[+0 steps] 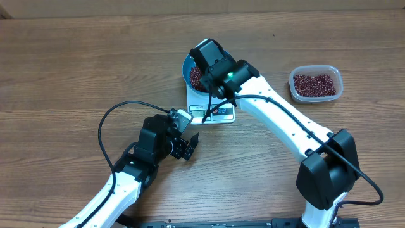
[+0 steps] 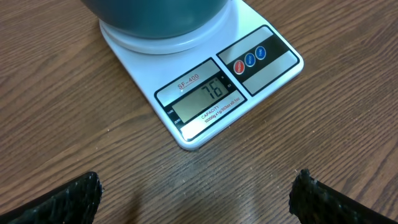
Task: Scoop item into bowl and weigh 150g on scale
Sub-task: 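Move the empty scoop back to the bean container, then lower the scoop into the beans with the right gripper and scoop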
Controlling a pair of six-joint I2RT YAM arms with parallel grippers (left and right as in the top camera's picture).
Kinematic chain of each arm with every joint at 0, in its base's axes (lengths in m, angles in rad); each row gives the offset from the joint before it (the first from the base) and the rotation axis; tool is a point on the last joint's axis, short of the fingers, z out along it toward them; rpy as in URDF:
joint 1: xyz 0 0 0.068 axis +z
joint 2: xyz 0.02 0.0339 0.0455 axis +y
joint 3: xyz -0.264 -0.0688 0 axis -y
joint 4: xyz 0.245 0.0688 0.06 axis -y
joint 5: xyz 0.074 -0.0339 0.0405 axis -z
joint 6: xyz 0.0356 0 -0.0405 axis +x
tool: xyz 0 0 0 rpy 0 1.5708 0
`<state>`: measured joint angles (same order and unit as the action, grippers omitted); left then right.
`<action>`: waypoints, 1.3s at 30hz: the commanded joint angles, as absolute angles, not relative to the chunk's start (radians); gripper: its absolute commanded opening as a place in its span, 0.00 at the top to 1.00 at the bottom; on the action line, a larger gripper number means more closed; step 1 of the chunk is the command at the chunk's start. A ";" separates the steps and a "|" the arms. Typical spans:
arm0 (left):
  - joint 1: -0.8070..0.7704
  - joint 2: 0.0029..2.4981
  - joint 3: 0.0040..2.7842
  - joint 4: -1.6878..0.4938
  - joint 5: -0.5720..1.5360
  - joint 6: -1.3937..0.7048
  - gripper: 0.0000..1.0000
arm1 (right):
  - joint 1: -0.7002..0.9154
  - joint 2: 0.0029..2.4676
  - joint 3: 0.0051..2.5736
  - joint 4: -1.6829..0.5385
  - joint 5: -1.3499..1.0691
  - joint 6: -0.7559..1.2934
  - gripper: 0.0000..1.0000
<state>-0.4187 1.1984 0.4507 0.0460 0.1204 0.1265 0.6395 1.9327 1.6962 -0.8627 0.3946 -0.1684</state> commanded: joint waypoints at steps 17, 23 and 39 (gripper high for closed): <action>-0.420 1.206 0.450 0.049 0.124 0.112 0.00 | 0.042 1.620 1.727 -1.140 0.019 -0.131 0.96; -0.420 1.206 0.450 0.049 0.124 0.112 0.01 | -0.121 1.662 1.697 -1.195 0.001 -0.131 0.96; -0.420 1.206 0.450 0.049 0.124 0.112 0.00 | -0.211 1.936 1.644 -1.176 -0.039 -0.132 0.96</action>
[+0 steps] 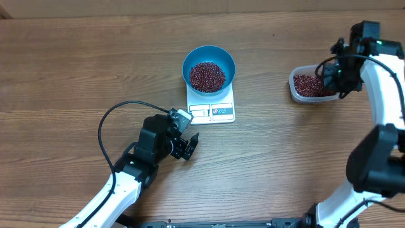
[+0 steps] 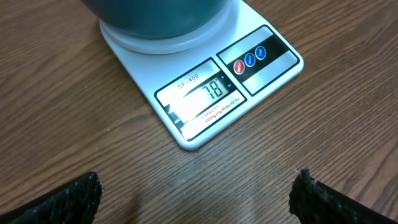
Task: Scoop item into bowl and weigh 150g on scale
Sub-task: 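Lower the scoop into the beans with the right gripper and scoop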
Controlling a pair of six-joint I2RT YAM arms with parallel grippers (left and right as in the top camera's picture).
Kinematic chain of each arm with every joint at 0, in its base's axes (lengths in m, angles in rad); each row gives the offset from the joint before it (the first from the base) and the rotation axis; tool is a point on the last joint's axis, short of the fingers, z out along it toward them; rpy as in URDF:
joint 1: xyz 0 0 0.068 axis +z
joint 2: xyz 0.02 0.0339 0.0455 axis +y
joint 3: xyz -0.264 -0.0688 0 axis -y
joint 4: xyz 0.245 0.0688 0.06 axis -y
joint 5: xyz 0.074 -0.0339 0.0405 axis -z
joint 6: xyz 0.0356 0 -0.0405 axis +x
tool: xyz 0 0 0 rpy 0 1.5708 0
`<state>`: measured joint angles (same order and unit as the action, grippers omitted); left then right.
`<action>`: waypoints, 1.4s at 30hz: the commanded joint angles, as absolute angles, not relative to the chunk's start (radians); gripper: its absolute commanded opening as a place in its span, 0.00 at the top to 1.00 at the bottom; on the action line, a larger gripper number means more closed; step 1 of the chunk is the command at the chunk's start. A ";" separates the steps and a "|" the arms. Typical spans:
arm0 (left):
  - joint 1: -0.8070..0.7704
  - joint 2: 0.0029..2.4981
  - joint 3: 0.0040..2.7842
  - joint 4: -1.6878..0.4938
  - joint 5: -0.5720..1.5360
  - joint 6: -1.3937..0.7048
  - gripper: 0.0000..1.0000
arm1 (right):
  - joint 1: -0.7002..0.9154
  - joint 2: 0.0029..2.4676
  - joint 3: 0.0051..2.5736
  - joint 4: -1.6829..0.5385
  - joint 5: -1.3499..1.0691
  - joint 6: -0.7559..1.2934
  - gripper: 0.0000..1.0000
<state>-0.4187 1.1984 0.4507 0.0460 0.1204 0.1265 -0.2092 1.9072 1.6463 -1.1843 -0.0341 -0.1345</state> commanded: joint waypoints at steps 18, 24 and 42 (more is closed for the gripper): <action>-0.420 1.206 0.450 0.049 0.124 0.112 0.01 | -0.207 2.064 1.644 -1.235 -0.123 -0.199 0.96; -0.420 1.206 0.450 0.049 0.124 0.112 0.00 | -0.207 2.064 1.644 -1.251 -0.176 -0.231 0.96; -0.420 1.206 0.450 0.049 0.124 0.112 0.01 | -0.169 2.064 1.644 -1.338 -0.345 -0.345 0.96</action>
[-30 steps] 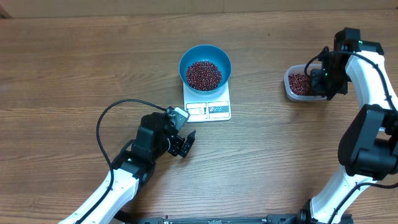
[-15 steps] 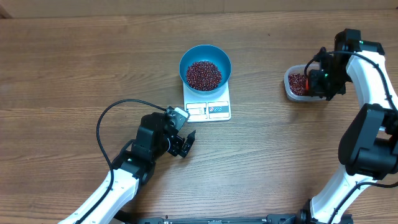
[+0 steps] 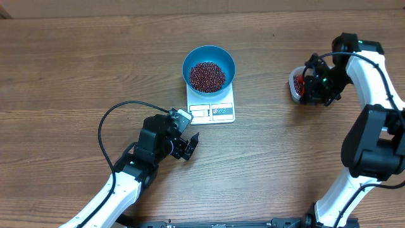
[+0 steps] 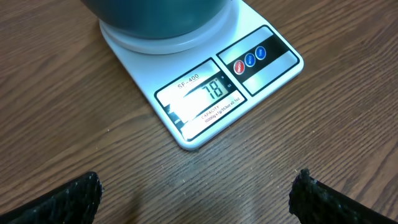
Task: Scoop item into bowl and weigh 150g on scale
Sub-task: 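Lower the scoop into the beans with the right gripper and scoop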
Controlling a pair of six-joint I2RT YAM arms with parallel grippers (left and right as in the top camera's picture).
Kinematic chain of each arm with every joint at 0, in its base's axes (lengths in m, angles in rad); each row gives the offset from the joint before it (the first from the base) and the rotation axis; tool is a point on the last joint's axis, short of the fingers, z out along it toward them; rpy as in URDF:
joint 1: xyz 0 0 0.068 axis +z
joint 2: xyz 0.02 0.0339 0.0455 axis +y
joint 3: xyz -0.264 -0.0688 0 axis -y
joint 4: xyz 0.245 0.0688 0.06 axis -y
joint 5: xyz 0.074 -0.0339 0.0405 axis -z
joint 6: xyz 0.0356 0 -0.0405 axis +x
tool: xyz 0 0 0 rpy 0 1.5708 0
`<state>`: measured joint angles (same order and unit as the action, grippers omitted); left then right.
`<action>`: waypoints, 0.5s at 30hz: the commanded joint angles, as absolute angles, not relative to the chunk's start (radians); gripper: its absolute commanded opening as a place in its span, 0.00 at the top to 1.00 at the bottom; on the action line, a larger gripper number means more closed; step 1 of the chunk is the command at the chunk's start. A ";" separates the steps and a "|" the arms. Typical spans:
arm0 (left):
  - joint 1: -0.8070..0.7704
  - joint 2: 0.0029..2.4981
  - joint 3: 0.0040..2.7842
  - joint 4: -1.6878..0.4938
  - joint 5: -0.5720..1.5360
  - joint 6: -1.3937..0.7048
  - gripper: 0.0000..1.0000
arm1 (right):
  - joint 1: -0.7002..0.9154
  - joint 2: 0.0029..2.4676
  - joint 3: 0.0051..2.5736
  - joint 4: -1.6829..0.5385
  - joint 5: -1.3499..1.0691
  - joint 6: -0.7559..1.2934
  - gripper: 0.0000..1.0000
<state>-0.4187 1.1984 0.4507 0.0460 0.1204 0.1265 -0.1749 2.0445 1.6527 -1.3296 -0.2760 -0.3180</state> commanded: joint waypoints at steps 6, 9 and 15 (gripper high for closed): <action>-0.420 1.206 0.450 0.049 0.124 0.112 0.00 | -0.186 2.064 1.644 -1.341 -0.448 -0.342 0.96; -0.420 1.206 0.450 0.049 0.124 0.112 0.00 | -0.210 2.064 1.644 -1.337 -0.506 -0.342 0.96; -0.420 1.206 0.450 0.049 0.124 0.112 0.00 | -0.262 2.064 1.644 -1.336 -0.579 -0.342 0.96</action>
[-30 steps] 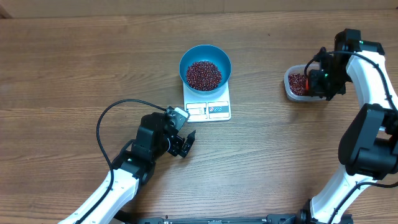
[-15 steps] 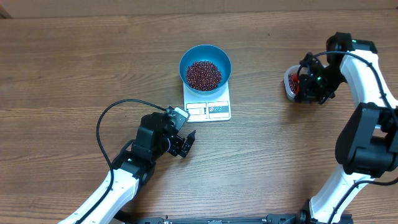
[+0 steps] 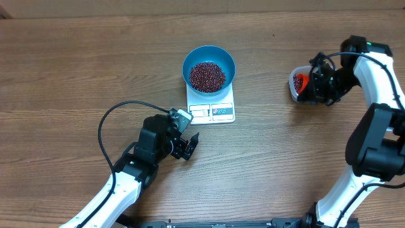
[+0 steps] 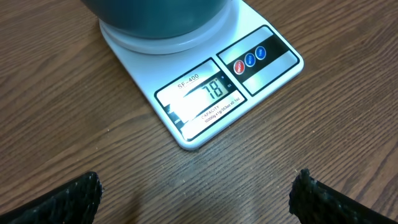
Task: Scoop item into bowl and weigh 150g on scale
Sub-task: 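Lower the scoop into the beans with the right gripper and scoop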
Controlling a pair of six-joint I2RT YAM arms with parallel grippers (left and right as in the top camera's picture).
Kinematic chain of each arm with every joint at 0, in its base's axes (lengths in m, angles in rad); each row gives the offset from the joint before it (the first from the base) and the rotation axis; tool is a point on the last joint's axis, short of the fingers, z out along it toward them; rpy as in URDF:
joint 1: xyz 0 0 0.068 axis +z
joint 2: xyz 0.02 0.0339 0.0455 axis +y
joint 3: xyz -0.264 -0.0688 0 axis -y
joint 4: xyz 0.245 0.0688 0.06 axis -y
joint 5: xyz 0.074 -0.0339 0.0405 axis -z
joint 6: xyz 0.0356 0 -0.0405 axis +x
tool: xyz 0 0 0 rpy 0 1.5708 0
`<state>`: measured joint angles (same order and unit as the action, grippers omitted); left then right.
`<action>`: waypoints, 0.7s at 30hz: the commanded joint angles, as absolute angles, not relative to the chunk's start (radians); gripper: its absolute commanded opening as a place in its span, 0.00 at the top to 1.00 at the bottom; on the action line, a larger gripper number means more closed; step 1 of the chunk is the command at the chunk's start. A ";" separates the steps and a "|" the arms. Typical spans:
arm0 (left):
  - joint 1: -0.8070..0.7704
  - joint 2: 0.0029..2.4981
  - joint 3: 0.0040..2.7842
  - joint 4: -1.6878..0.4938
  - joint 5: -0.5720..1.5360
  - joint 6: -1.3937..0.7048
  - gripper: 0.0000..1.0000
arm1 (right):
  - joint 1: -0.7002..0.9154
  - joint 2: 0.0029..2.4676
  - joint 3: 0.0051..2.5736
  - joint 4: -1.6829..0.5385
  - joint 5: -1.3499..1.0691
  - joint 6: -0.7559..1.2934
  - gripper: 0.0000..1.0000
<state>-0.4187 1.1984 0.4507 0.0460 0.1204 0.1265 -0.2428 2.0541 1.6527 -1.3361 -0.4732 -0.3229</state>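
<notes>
A blue bowl (image 3: 209, 68) of dark red beans stands on the white scale (image 3: 211, 111). In the left wrist view the scale (image 4: 264, 65) reads 78 on its display (image 4: 208, 92), with the bowl's underside (image 4: 155, 15) above it. My left gripper (image 3: 188, 147) rests open on the table just in front of the scale, its fingers (image 4: 74, 196) wide apart with nothing between them (image 4: 196, 199). My right gripper (image 3: 314, 85) is down at the bean container (image 3: 295, 84) at the right, covering most of it. A bright red scoop (image 3: 304, 81) shows at its tip.
A black cable (image 3: 111, 123) loops on the wood to the left of my left arm. The right arm's white links (image 3: 386, 76) run along the table's right edge.
My right gripper has shifted slightly over the bean container, and the red scoop now shows at the container's left end. The left gripper has not moved and the scale still reads 78.
My right gripper was over the blue bowl while the scale read 76. Then it was away at the bean container on the right and the scale read 78. After that it was down over the container, where it is now.
</notes>
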 commanded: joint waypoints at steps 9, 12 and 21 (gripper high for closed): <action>-0.420 1.206 0.450 0.049 0.124 0.112 0.00 | -0.345 2.064 1.644 -1.330 -0.657 -0.342 0.96; -0.420 1.206 0.450 0.049 0.124 0.112 0.01 | -0.371 2.064 1.644 -1.331 -0.662 -0.342 0.96; -0.420 1.206 0.450 0.049 0.124 0.112 0.01 | -0.423 2.064 1.645 -1.336 -0.754 -0.357 0.96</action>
